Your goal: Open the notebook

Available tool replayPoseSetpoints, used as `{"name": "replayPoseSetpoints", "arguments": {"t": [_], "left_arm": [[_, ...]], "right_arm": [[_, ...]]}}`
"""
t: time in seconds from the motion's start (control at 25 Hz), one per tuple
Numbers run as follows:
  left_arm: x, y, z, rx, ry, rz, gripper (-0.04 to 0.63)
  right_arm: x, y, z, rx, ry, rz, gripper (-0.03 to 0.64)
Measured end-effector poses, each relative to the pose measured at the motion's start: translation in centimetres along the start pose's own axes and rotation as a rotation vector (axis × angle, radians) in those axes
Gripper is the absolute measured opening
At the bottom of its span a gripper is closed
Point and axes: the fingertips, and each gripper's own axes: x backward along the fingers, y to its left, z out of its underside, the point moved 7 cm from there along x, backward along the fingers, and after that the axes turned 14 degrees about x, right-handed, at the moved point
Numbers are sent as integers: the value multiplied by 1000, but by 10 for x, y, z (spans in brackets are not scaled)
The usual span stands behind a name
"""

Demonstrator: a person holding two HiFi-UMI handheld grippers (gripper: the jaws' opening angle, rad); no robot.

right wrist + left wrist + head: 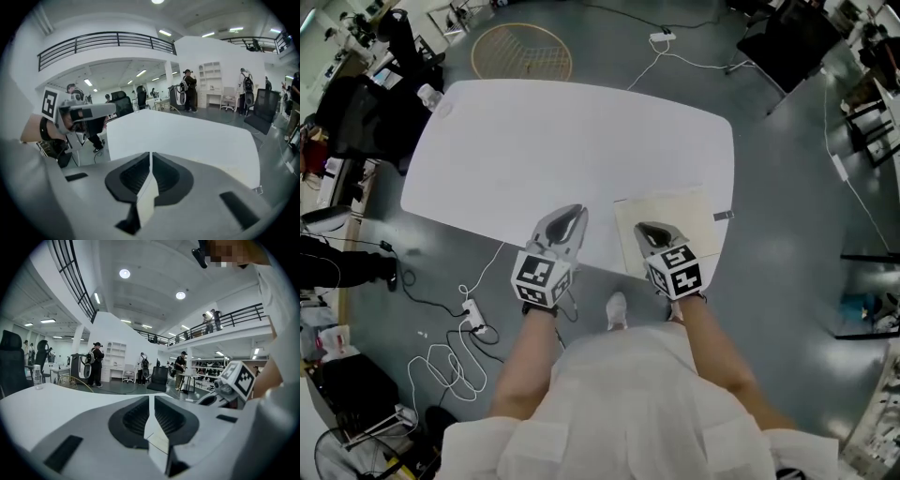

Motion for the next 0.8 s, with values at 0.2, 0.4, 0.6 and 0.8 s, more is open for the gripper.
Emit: {"name": "replayPoseSetpoints", "arguments": {"t": [0.2, 0.4, 0.6, 0.8], "left_arm": [[5, -8, -25, 0, -53, -6, 26], [8, -18, -56, -19, -110, 4, 26], [11, -28, -81, -41, -166, 20, 26], [14, -40, -102, -62, -209, 27, 26]], "right_arm": [[51, -26, -20, 6, -86, 109, 20], [108, -59, -33, 0, -206, 241, 21], [159, -88, -38, -5, -308, 348, 37], [195, -103, -47, 15, -407, 421, 37]]}}
